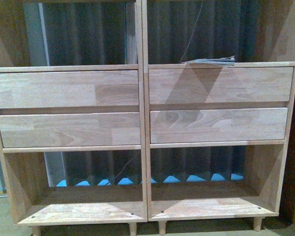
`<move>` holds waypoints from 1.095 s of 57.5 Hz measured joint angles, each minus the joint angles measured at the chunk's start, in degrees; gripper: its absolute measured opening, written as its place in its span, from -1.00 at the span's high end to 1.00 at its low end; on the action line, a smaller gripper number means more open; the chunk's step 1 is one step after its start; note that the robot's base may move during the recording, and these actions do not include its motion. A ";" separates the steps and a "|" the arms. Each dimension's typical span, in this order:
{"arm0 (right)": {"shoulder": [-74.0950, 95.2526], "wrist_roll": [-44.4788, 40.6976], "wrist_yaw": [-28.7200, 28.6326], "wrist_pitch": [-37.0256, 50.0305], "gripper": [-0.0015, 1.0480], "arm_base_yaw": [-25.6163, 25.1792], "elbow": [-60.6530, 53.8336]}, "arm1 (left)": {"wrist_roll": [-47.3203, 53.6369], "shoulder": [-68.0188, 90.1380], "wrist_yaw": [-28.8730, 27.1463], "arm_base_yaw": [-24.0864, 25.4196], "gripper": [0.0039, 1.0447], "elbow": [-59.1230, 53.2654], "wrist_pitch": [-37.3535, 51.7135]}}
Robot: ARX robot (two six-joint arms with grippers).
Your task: Organize books on shelf
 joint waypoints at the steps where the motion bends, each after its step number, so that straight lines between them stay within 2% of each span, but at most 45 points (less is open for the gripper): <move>1: 0.02 0.00 0.00 0.00 -0.86 0.00 0.00 | 0.00 0.02 0.09 0.00 -0.86 0.00 0.00; 63: 0.02 0.02 0.02 0.00 -0.86 0.00 0.00 | 0.00 0.04 0.07 0.00 -0.86 0.00 0.00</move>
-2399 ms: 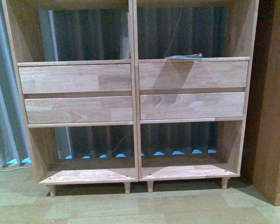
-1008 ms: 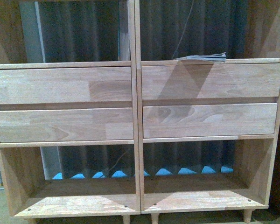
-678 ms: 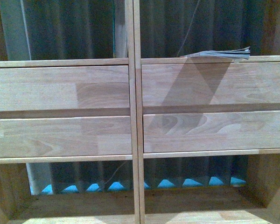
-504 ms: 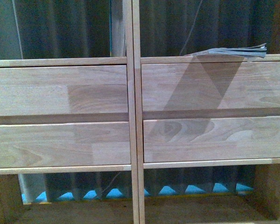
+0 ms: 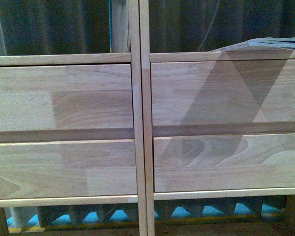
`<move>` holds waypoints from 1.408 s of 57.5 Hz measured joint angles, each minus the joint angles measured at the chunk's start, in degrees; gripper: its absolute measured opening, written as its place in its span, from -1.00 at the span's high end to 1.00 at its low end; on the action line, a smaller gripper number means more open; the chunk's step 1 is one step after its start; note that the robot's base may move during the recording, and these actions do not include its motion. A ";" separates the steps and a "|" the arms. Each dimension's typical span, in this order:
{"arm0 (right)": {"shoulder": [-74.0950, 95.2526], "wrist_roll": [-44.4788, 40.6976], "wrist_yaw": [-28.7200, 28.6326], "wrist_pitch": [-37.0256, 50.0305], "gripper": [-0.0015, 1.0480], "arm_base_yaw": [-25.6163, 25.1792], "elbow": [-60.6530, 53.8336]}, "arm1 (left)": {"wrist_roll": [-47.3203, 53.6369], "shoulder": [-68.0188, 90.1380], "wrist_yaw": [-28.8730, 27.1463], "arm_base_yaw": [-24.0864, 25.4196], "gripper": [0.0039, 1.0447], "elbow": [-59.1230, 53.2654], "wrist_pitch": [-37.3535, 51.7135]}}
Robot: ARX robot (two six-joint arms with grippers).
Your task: Organize books on shelf
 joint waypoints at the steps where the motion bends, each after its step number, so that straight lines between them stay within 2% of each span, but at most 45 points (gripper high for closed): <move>1: 0.00 0.00 -0.02 0.00 -0.86 0.00 0.00 | 0.00 0.00 0.00 0.00 -0.86 0.00 -0.02; 32: -0.02 0.00 0.02 0.00 -0.86 0.00 0.00 | 0.02 -0.02 -0.07 0.00 -0.86 0.00 0.00; 33: 0.31 0.76 -1.49 -0.42 -0.86 -0.33 0.09 | 0.00 -0.02 -0.04 0.00 -0.86 0.00 0.00; 36: 4.44 7.52 -11.39 -1.31 -0.86 -3.89 1.40 | 0.02 -0.02 0.00 0.00 -0.86 0.00 0.00; 41: 15.65 18.16 -17.88 6.47 -0.86 -8.22 5.03 | 0.02 -0.02 -0.07 0.00 -0.86 0.00 0.00; 47: 29.83 27.06 -17.81 18.69 -0.86 -7.63 12.15 | 0.02 -0.02 0.00 0.00 -0.86 0.00 0.00; 56: 48.74 36.83 -16.94 28.70 -0.86 -3.93 19.69 | 0.02 -0.02 -0.04 0.00 -0.86 0.00 0.00; 67: 69.44 50.75 -13.33 35.47 -0.86 -1.20 26.32 | 0.02 -0.02 -0.04 0.00 -0.86 0.00 0.00; 81: 81.29 61.35 -9.03 40.59 -0.86 0.00 34.62 | 0.02 -0.02 -0.02 0.00 -0.86 0.00 0.00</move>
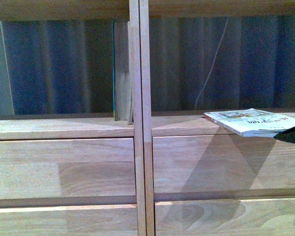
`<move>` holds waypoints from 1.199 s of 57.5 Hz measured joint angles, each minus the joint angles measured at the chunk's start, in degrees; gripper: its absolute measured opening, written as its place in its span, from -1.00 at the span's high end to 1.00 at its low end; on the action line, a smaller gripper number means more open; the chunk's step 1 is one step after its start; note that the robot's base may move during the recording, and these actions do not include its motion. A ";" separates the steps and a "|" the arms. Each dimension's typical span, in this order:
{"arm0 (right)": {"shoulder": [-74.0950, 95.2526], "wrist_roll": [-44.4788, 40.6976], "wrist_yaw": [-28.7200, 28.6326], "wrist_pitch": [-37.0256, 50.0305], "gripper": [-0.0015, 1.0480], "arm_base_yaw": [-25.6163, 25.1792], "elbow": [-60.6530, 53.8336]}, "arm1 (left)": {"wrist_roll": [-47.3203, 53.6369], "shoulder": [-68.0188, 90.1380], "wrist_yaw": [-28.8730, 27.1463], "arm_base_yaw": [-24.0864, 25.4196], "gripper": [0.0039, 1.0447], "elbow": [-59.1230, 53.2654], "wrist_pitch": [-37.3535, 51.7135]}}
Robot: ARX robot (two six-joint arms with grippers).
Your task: Organize books on shelf
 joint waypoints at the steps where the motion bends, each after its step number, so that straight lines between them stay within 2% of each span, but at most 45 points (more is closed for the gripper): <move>1: 0.70 0.81 0.39 0.28 -0.86 0.00 0.68 | 0.00 0.00 0.00 0.00 -0.86 0.00 0.00; 26: 9.86 10.82 4.63 -0.72 -0.86 -1.20 13.75 | 0.00 0.00 -0.02 0.00 -0.86 0.00 0.00; 38: 13.44 12.46 7.02 -4.39 -0.86 -1.86 19.58 | 0.00 0.00 -0.02 0.00 -0.86 0.00 0.00; 56: 15.37 14.38 7.48 -6.97 -0.85 -1.73 24.52 | 0.00 0.00 -0.02 0.00 -0.86 0.00 0.00; 69: 16.06 14.38 8.20 -8.28 -0.23 -0.76 25.27 | 0.00 0.00 -0.02 0.00 -0.86 0.00 0.00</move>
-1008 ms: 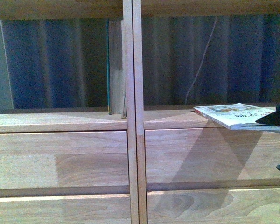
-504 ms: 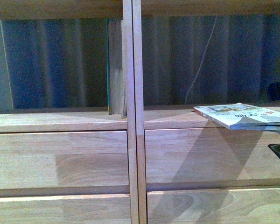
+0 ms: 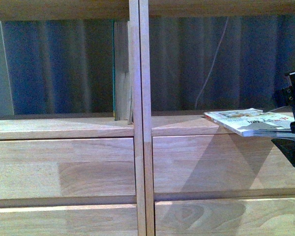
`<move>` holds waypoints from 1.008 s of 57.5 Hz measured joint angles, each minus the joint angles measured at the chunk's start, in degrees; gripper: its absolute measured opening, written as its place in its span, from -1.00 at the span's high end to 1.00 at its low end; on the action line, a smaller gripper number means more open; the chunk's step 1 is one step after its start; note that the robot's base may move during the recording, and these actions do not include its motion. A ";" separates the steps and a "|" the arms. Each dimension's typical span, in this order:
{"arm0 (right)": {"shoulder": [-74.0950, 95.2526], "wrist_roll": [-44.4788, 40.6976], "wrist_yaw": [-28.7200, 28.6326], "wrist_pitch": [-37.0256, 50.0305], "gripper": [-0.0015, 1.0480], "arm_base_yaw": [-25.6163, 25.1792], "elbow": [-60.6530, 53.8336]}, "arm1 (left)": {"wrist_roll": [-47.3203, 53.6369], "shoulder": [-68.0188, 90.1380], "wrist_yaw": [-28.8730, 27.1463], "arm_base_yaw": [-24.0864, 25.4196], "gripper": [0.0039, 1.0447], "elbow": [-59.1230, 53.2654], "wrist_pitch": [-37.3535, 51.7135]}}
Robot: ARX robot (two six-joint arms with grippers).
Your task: Organize books on shelf
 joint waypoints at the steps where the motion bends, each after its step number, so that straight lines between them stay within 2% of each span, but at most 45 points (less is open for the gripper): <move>1: 0.04 0.00 0.02 0.00 -0.20 0.04 0.00 | 0.00 0.00 0.00 0.00 -0.86 0.00 0.00; 17: 0.59 1.29 0.44 3.28 0.59 0.59 -0.70 | 0.00 0.00 0.00 0.00 -0.86 0.00 0.00; 20: 0.55 1.68 0.13 5.20 0.80 0.74 -1.62 | 0.00 0.00 0.00 0.00 -0.86 0.00 0.00; 27: -0.24 2.80 -1.03 8.79 0.86 0.96 -4.33 | 0.00 0.00 0.00 0.00 -0.86 0.00 0.00; 29: -0.57 3.10 -1.51 9.70 0.86 0.98 -5.09 | -0.28 0.83 3.74 0.94 -0.86 0.33 -1.05; 30: -0.76 3.23 -1.75 10.36 0.86 0.98 -5.55 | -0.83 1.92 8.98 2.56 -0.86 1.09 -2.93; 32: -0.98 3.48 -2.10 11.21 0.86 0.96 -6.05 | -1.01 3.63 13.81 4.52 -0.86 1.86 -4.22; 33: -1.25 3.67 -2.36 12.07 0.86 0.96 -6.56 | -1.38 5.90 18.99 6.73 -0.86 2.43 -4.44; 35: -1.70 3.98 -2.86 13.29 0.86 0.96 -7.26 | -2.19 9.29 25.53 9.73 -0.86 3.08 -3.87; 40: -2.80 4.50 -5.09 16.41 0.86 0.87 -8.81 | -4.35 15.67 36.57 15.06 -0.86 4.79 -1.27; 44: -3.74 4.57 -6.14 18.80 0.86 0.85 -9.62 | -6.51 20.39 43.17 17.94 -0.86 6.78 3.28; 48: -4.90 4.68 -7.21 20.92 0.86 0.85 -10.08 | -9.62 25.33 47.23 20.33 -0.86 9.20 8.66; 58: -8.07 4.11 -9.35 23.74 0.86 1.73 -10.97 | -20.02 40.52 52.30 25.64 -0.86 15.65 25.09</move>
